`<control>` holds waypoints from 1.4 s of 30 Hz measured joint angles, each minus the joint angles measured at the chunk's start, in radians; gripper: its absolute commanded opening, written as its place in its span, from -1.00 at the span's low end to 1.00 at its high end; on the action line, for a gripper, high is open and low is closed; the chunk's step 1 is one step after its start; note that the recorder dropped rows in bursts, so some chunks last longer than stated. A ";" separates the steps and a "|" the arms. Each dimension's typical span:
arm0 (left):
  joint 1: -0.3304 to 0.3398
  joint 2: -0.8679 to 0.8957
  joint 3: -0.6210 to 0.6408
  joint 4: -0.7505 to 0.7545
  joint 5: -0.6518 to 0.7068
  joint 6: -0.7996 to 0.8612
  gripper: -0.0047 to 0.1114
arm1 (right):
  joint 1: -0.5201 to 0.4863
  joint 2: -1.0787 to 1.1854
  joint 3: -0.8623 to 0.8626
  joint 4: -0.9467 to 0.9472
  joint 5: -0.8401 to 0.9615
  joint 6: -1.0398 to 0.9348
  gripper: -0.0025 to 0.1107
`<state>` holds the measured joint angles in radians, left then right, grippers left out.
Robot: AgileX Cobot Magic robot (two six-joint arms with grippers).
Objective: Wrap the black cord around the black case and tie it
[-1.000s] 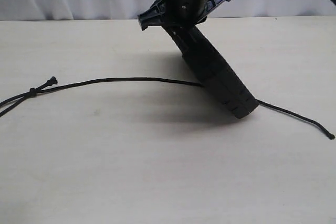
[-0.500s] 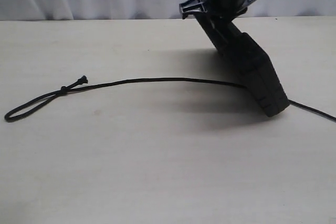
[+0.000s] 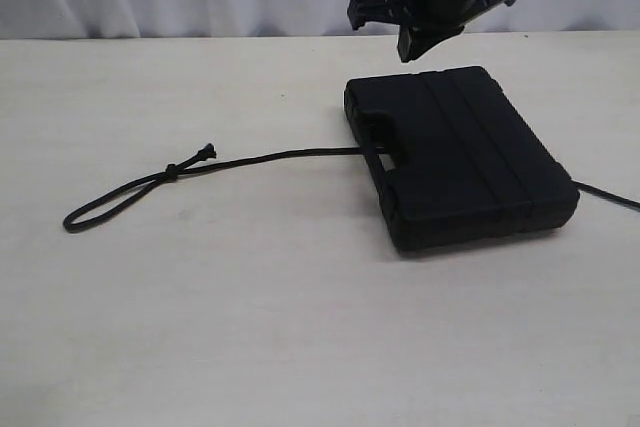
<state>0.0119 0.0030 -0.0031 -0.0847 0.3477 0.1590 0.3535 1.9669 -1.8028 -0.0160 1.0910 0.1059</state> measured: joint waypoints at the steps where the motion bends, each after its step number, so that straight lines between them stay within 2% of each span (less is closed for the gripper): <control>1: 0.000 0.000 0.000 0.000 0.000 0.000 -0.92 | 0.001 0.000 0.000 0.031 0.002 -0.037 -0.73; 4: 0.000 0.000 0.000 0.000 0.000 0.000 -0.92 | 0.006 0.000 0.000 0.138 0.020 -0.130 -0.43; 7: 0.000 0.000 0.000 0.000 0.000 0.000 -0.92 | 0.048 0.000 0.000 0.130 0.027 -0.165 -0.28; 10: 0.000 0.000 0.000 0.000 0.000 0.000 -0.92 | 0.142 0.006 0.000 -0.009 0.034 -0.099 -0.28; 15: 0.000 0.000 0.000 0.000 0.000 0.000 -0.92 | 0.268 0.085 0.000 -0.329 0.090 0.154 -0.28; 21: 0.000 0.000 0.000 0.000 0.000 0.000 -0.92 | 0.333 0.222 0.000 -0.429 0.114 0.247 -0.23; 26: 0.000 0.000 0.000 0.000 0.000 0.000 -0.92 | 0.346 0.300 0.000 -0.534 0.114 0.335 0.00; 36: 0.000 0.000 0.000 0.000 0.000 0.000 -0.92 | 0.346 0.373 0.000 -0.734 0.116 0.472 0.00; 42: 0.000 0.000 0.000 0.000 0.000 0.000 -0.92 | 0.346 0.409 0.000 -0.751 0.121 0.485 0.00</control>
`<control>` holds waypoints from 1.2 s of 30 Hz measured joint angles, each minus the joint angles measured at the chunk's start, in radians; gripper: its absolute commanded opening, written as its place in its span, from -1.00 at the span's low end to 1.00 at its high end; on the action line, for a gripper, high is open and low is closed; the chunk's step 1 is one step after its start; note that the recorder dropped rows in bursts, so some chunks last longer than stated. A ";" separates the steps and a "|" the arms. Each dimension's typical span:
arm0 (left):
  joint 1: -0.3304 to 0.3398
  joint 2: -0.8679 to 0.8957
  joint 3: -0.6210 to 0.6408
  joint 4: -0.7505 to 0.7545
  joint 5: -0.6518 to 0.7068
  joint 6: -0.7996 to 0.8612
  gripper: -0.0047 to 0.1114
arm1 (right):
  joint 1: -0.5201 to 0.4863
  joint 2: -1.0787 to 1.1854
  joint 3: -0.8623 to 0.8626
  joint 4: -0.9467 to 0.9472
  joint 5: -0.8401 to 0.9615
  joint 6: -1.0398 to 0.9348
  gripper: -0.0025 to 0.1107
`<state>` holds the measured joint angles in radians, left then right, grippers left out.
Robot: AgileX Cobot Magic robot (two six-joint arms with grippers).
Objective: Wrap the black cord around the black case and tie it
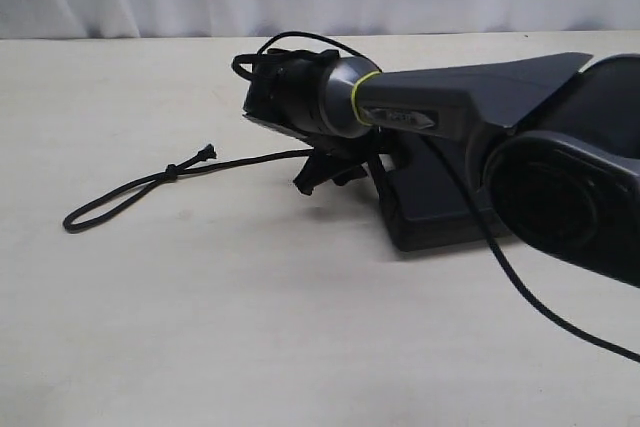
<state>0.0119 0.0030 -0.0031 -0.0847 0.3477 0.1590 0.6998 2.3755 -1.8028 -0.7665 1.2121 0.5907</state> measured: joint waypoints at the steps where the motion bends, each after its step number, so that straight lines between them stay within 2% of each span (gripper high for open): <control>1: 0.000 0.000 0.000 0.000 0.000 0.000 -0.92 | 0.001 0.006 0.000 -0.006 0.000 0.000 0.00; 16: 0.000 0.000 0.000 0.000 0.000 0.000 -0.92 | 0.042 0.072 0.000 -0.136 0.002 0.045 0.00; 23: 0.000 0.000 0.000 0.000 0.000 0.000 -0.92 | 0.059 0.100 0.000 -0.229 0.006 0.045 -0.19; 36: 0.000 0.000 0.000 0.000 0.000 0.000 -0.92 | 0.059 0.102 0.000 -0.243 0.006 0.045 -0.19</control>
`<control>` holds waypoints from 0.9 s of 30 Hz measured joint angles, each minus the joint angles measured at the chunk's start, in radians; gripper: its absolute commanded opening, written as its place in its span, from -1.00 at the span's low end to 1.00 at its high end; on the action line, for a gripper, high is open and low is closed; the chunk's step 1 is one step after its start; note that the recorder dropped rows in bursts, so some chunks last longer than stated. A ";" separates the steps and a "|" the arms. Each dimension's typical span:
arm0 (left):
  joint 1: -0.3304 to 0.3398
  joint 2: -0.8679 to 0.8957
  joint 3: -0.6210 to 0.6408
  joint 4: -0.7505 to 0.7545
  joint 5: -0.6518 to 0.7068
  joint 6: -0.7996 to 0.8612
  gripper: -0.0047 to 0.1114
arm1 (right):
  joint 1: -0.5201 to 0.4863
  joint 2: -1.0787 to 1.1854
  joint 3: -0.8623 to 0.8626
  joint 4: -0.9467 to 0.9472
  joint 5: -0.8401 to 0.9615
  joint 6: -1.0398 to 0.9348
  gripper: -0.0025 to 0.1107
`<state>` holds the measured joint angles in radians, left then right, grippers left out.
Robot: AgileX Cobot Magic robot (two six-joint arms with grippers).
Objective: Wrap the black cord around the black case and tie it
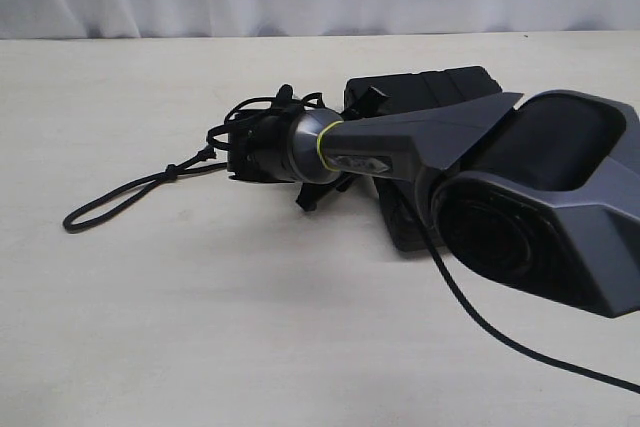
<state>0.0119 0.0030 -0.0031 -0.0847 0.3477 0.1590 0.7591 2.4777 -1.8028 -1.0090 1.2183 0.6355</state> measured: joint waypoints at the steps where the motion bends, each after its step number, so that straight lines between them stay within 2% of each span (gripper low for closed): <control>1: 0.000 0.000 0.000 0.000 0.000 0.000 -0.92 | 0.000 0.000 0.000 0.000 0.000 0.000 -0.19; 27: 0.000 0.000 0.000 0.000 0.000 0.000 -0.92 | -0.012 0.004 0.000 0.004 0.000 -0.014 -0.19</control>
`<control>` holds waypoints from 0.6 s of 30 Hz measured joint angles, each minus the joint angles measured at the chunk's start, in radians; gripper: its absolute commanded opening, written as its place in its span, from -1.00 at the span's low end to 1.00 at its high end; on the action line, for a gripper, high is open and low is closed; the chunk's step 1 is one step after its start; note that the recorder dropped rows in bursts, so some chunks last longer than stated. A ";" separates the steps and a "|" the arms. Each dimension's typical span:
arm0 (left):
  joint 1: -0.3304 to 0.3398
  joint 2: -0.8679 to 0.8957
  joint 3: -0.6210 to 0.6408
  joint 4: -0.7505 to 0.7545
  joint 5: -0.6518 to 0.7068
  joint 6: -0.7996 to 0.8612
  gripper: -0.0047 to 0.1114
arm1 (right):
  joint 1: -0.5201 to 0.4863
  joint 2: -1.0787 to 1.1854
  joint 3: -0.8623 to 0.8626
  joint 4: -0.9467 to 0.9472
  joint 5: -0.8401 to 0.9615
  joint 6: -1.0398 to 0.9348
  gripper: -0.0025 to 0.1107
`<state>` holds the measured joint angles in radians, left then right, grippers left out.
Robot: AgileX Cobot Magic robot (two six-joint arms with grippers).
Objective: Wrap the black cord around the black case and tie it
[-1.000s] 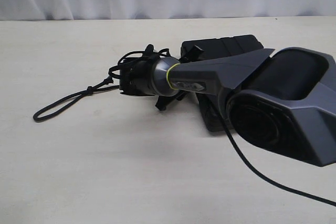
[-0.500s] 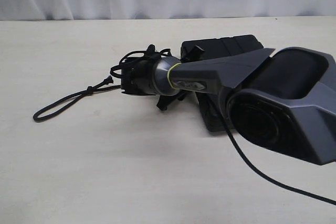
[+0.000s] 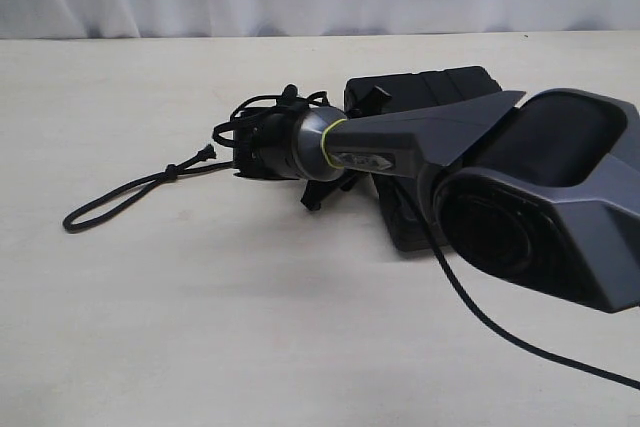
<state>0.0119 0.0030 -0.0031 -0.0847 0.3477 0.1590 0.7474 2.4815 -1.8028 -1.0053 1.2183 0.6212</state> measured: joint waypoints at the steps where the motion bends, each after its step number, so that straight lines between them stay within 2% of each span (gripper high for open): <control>1: 0.000 0.000 0.000 0.000 0.000 0.000 -0.92 | 0.000 0.000 0.000 0.000 0.000 0.000 -0.19; 4: 0.000 0.000 0.000 0.000 0.000 0.000 -0.92 | 0.000 0.000 0.000 0.000 0.000 -0.007 -0.19; 6: 0.000 0.000 0.000 0.000 0.000 0.000 -0.92 | 0.000 0.000 0.000 0.000 0.000 -0.013 -0.26; 13: 0.000 0.000 0.000 0.000 0.000 0.000 -0.92 | 0.000 0.002 0.000 -0.001 0.006 -0.022 -0.87; 18: 0.000 0.000 0.000 0.000 0.000 0.000 -0.92 | 0.000 0.002 0.000 0.001 0.008 -0.037 -0.89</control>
<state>0.0119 0.0030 -0.0031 -0.0847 0.3477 0.1590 0.7474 2.4837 -1.8028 -1.0042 1.2261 0.5845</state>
